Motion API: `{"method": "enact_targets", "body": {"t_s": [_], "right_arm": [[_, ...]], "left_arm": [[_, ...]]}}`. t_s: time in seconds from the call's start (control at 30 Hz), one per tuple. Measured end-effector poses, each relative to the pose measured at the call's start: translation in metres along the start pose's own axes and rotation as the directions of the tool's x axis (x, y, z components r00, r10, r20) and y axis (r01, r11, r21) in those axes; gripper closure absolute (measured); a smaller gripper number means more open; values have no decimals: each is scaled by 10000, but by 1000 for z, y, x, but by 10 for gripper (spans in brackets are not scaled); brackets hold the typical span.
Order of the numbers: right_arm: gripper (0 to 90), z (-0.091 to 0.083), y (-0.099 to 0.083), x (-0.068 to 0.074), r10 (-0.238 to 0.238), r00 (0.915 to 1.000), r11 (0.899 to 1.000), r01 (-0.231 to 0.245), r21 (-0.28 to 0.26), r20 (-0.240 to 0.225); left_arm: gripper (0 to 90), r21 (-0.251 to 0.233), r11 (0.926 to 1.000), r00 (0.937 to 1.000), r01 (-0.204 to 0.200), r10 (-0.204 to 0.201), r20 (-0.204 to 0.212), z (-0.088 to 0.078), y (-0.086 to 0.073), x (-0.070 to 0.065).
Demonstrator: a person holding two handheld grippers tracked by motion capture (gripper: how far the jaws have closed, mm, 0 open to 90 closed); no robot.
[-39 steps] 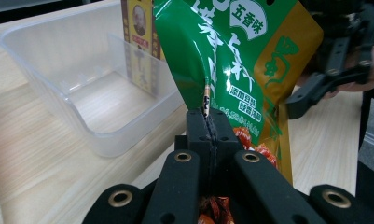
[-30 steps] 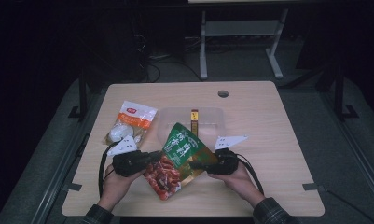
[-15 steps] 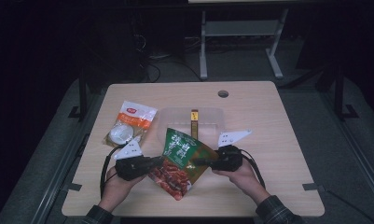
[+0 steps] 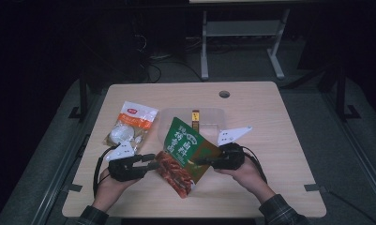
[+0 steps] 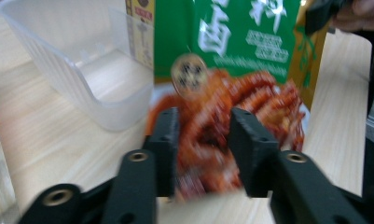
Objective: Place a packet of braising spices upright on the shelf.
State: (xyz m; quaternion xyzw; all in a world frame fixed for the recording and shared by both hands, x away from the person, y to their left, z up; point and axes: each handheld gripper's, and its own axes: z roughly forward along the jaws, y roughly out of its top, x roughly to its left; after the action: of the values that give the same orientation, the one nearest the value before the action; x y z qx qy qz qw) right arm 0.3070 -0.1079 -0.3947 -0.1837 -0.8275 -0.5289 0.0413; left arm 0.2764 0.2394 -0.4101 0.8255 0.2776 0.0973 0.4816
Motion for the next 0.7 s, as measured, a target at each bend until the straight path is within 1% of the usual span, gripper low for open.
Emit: {"method": "enact_targets", "body": {"t_s": [0.1, 0.17, 0.2, 0.23, 0.27, 0.3, 0.33, 0.4, 0.43, 0.47, 0.5, 0.53, 0.7], "right_arm": [[898, -3, 4, 2, -75, 9999, 10000, 75, -51, -73], [898, -4, 7, 3, -220, 9997, 9997, 220, -56, -90], [898, -5, 10, 4, -287, 9995, 9996, 287, -38, -106], [898, -7, 12, 4, -362, 9993, 9993, 362, -39, -65], [899, -7, 15, 5, -534, 9986, 9986, 534, -26, -54], [898, -8, 17, 6, -569, 9984, 9984, 569, -11, -57], [898, -9, 20, 7, -680, 9977, 9977, 680, -27, -22], [898, -11, 25, 8, -723, 9974, 9973, 723, -88, -10], [898, -12, 27, 9, -660, 9978, 9977, 661, -115, 47], [898, -13, 29, 9, -720, 9974, 9973, 721, -109, 85], [898, -15, 31, 8, -826, 9965, 9965, 827, -125, 96], [898, -16, 33, 9, -831, 9965, 9964, 832, -168, 67], [898, -22, 48, 14, -1225, 9924, 9924, 1226, -124, 113]], "left_arm": [[503, 161, 9999, 10000, -55, 56, -34, -2, -4, -2], [451, 340, 9994, 9999, -64, 68, -112, -1, -7, -4], [425, 566, 9983, 9998, -135, 143, -149, -2, -9, -3], [402, 588, 9983, 9999, -59, 68, -153, -1, -11, -4], [379, 726, 9973, 9998, -127, 138, -153, -1, -14, -3], [357, 852, 9962, 9998, -182, 191, -92, -1, -16, -2], [333, 934, 9956, 9999, -120, 130, -98, 0, -18, -2], [308, 1123, 9936, 9999, -82, 91, -72, 1, -22, -2], [292, 1207, 9927, 10000, -47, 53, -44, 2, -23, -1], [282, 1290, 9916, 10000, -35, 42, -50, 3, -24, 0], [274, 1260, 9920, 10000, 24, -19, -35, 6, -25, 1], [266, 1369, 9906, 10000, 46, -43, -26, 6, -26, 1], [237, 1601, 9871, 10000, 8, -10, 13, 13, -29, 4]]}}
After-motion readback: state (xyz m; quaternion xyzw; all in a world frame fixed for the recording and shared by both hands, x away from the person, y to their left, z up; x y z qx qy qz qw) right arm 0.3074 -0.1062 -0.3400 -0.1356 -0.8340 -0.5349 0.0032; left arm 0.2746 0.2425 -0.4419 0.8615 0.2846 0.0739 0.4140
